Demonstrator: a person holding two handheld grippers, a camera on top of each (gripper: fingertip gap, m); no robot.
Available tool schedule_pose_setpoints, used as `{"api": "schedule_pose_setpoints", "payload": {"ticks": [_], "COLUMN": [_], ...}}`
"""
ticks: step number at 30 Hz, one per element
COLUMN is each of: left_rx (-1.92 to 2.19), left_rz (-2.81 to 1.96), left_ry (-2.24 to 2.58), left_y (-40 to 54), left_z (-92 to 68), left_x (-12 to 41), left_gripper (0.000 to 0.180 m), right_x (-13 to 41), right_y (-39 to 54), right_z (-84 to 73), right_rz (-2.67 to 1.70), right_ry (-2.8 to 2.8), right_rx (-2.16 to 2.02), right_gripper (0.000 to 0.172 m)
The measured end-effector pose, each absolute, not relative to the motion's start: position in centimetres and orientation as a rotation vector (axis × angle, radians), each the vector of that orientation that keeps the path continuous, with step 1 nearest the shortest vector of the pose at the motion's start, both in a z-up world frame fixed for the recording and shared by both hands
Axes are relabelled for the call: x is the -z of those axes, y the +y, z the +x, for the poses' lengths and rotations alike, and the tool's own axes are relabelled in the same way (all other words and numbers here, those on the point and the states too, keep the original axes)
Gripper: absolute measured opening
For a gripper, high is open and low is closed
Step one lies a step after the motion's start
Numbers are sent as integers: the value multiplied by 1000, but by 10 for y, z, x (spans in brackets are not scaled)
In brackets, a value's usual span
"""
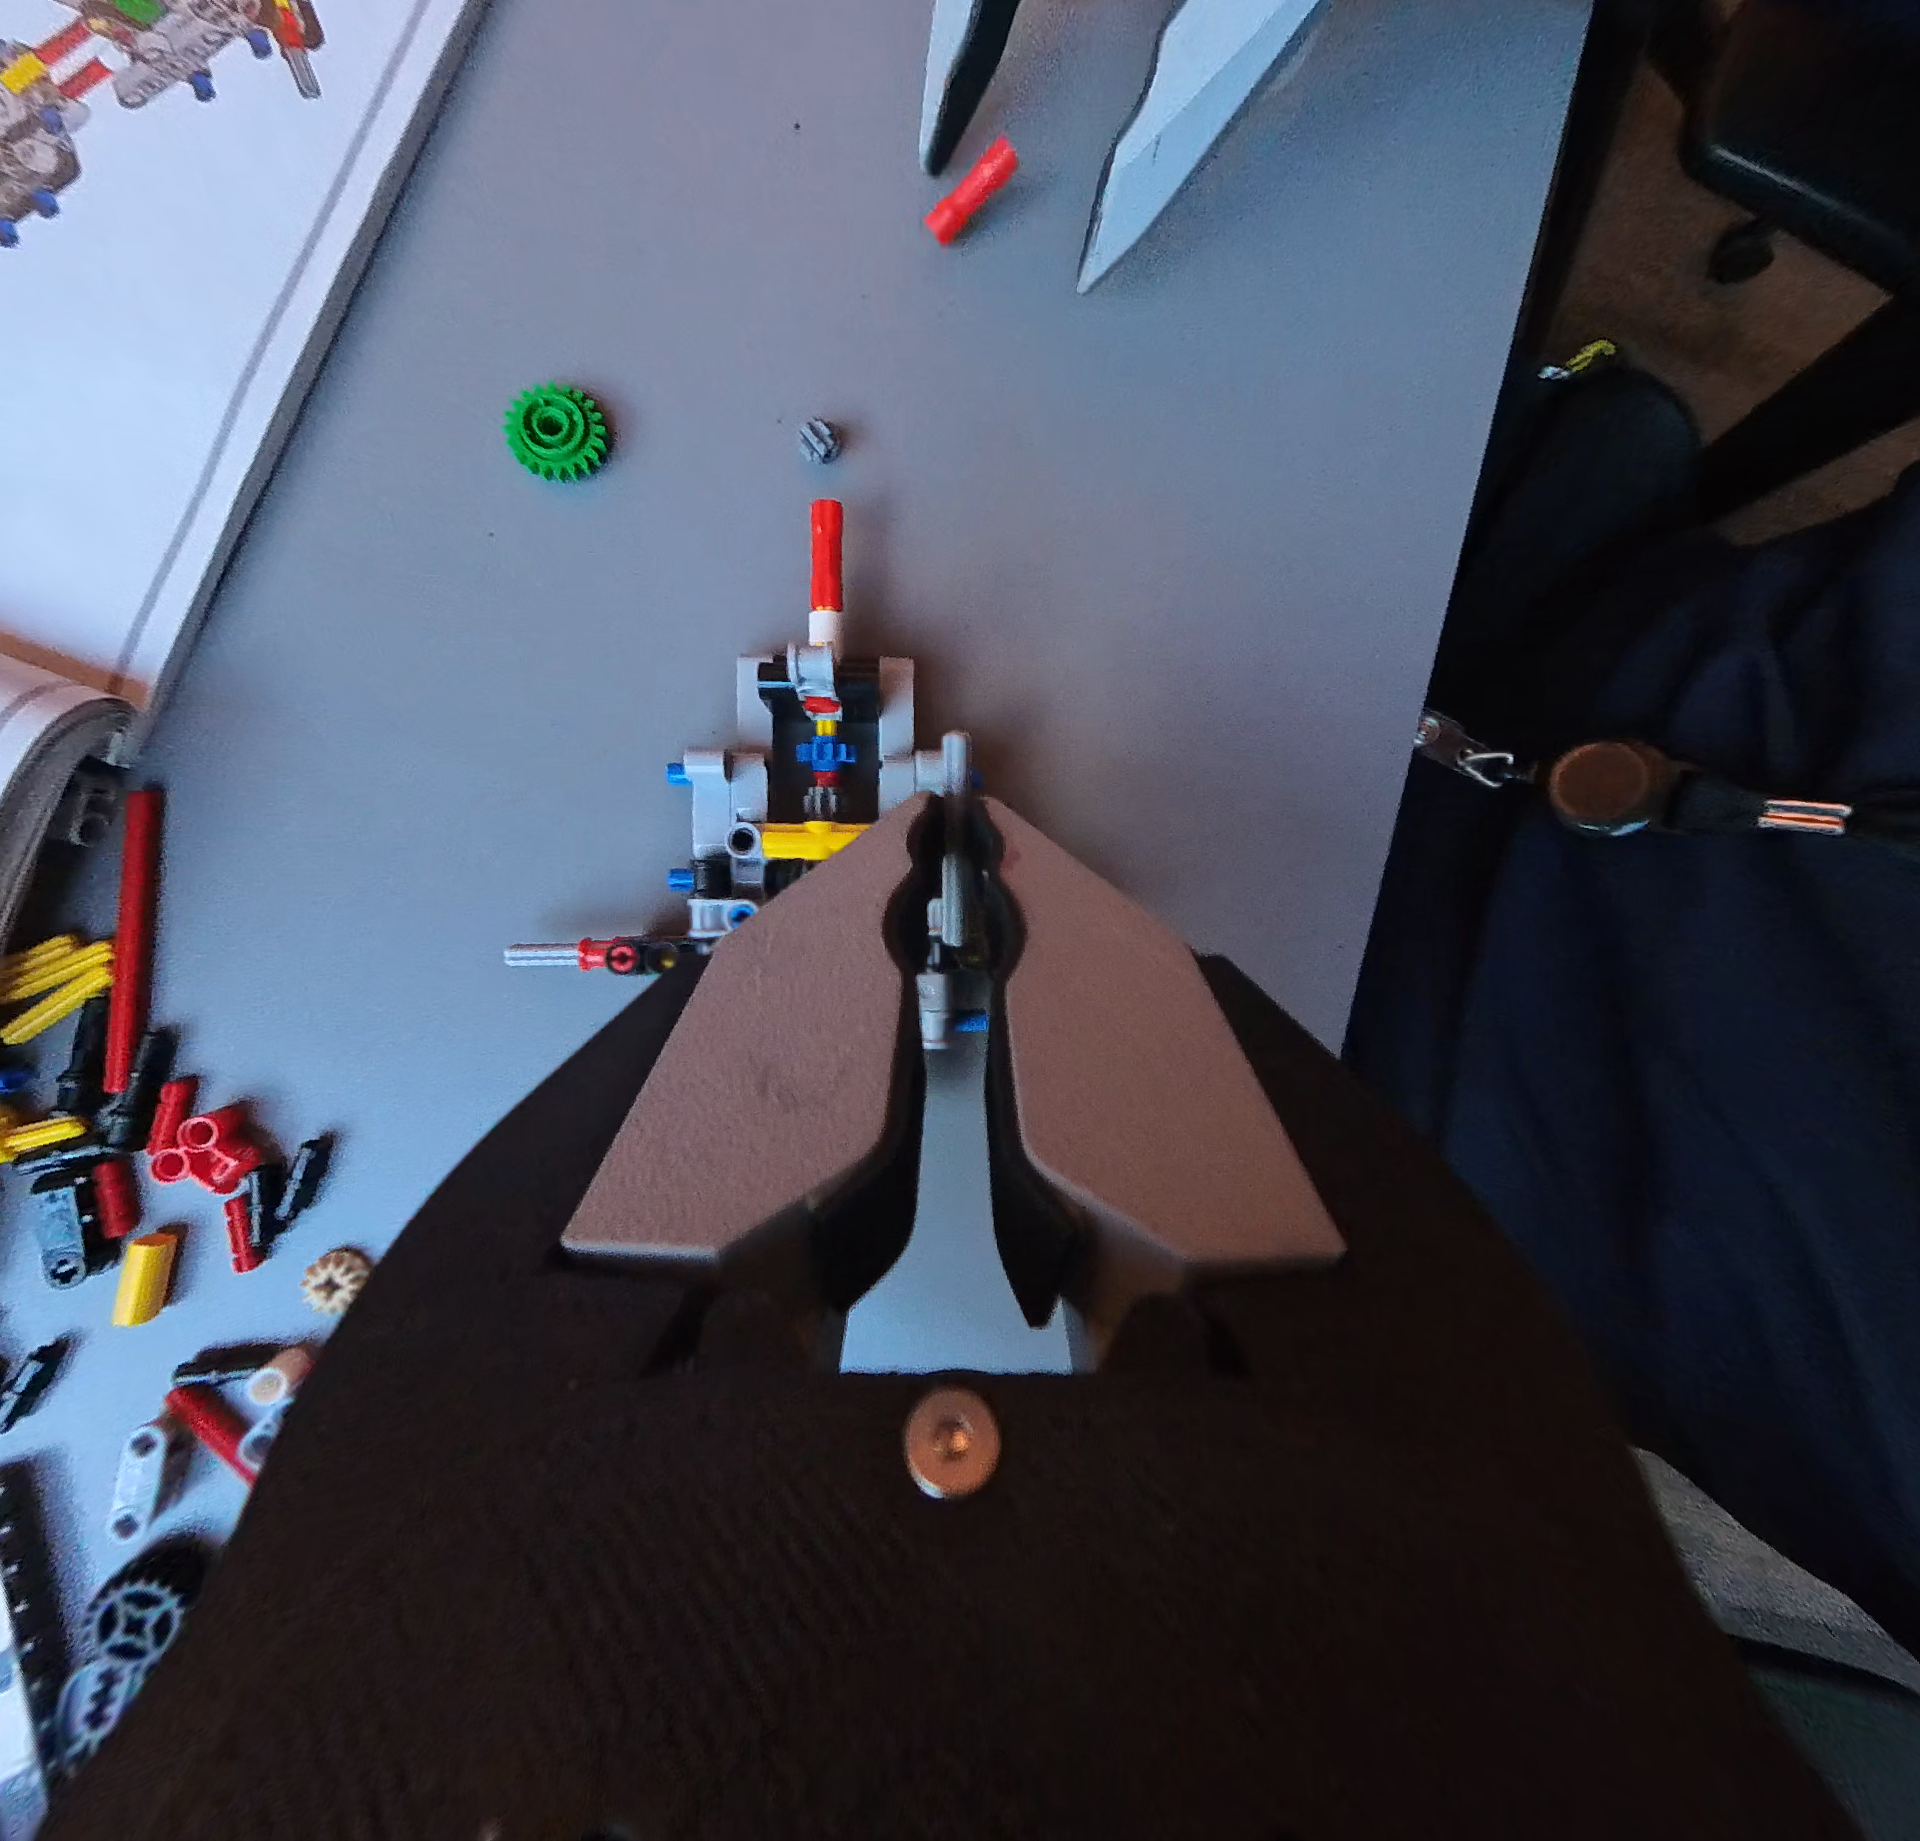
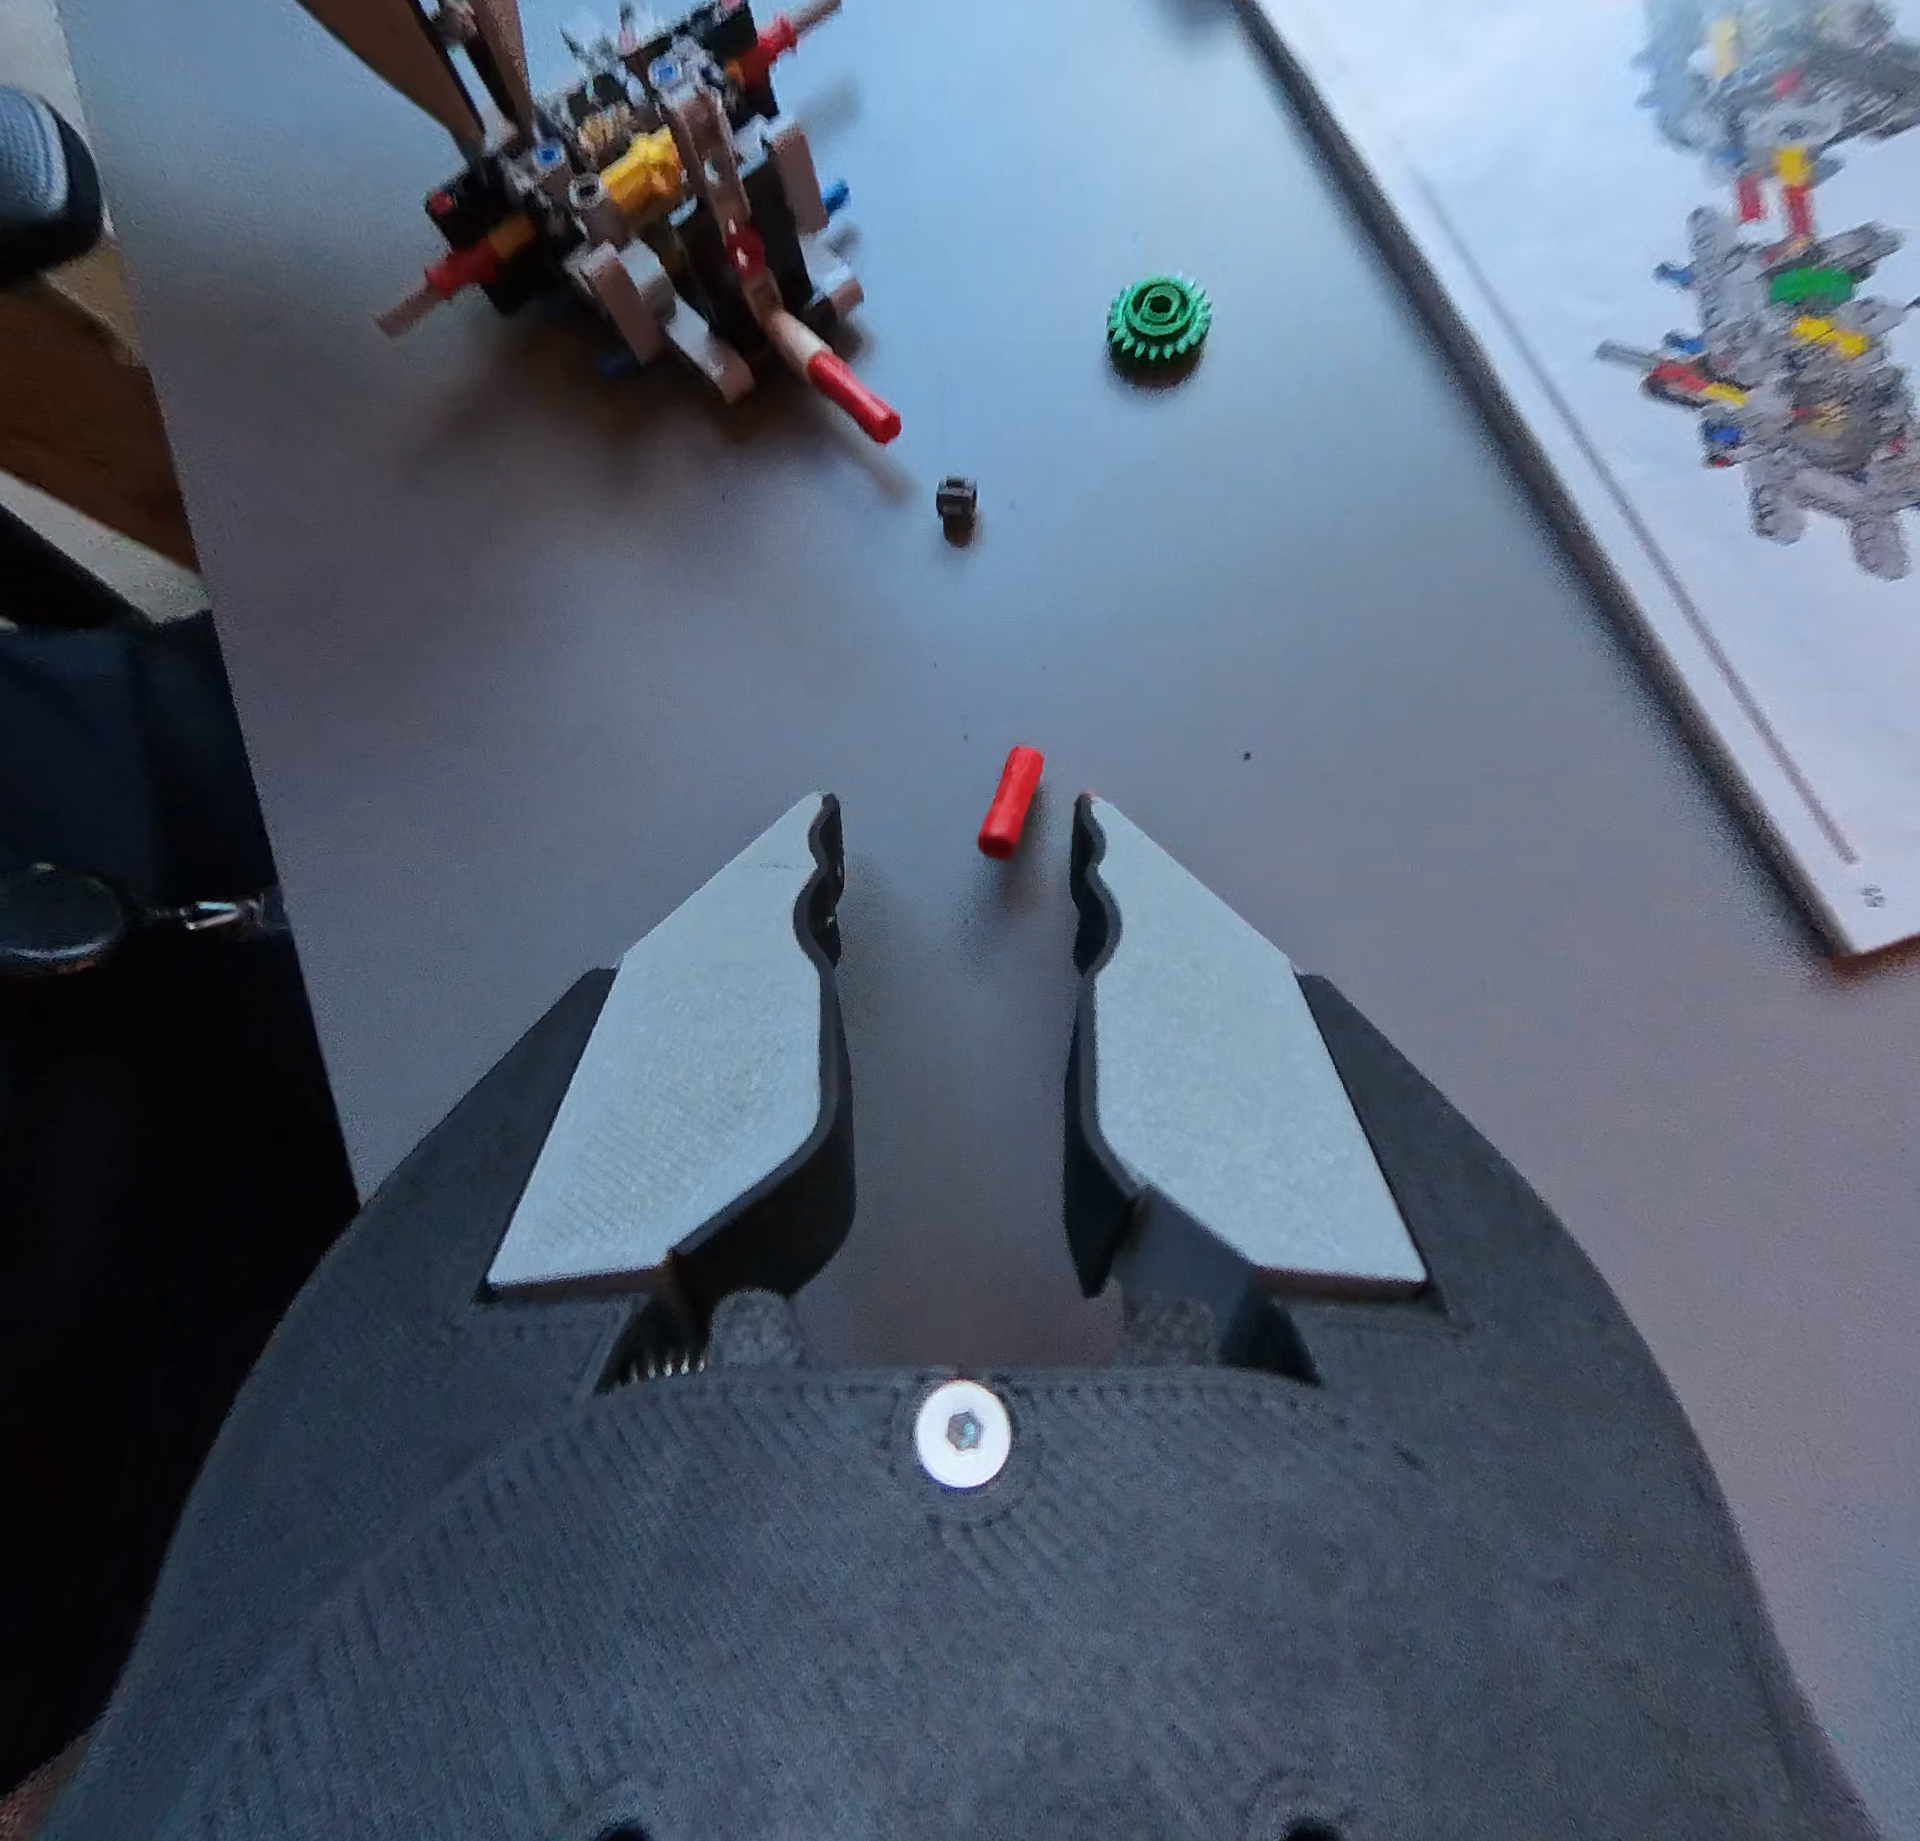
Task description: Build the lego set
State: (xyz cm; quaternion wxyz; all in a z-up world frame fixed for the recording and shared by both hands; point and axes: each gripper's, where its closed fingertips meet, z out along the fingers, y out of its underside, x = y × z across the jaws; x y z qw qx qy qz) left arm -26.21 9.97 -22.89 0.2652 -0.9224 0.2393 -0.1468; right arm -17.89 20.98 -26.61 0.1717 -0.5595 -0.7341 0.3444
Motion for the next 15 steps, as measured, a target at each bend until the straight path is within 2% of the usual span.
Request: {"api": "schedule_pose_setpoints", "payload": {"ticks": [3,6,8,13,15], "left_rx": [395,364,353,302,283], "left_rz": [-2516,-2499,-2468,-2444,-2453], "left_ry": [633,581,574,632,682], "left_y": [93,88,84,82,80], "left_z": [-264,-273,-273,-253,-242], "left_x": [237,236,232,230,233], "left_gripper": [0,0,0,0,0], "right_x": [259,241,224,193,193], "right_y": [214,220,216,139,113], "right_z": [-184,-188,-194,-210,-217], "right_rz": [-1496,-1445,-1350,-971,-863], "right_ry": [-2040,-1959,-1936,-2080,-2141], "right_rx": [-984,-1041,-1074,-1288,-1310], "right_gripper": [32,39,35,14,12]}}
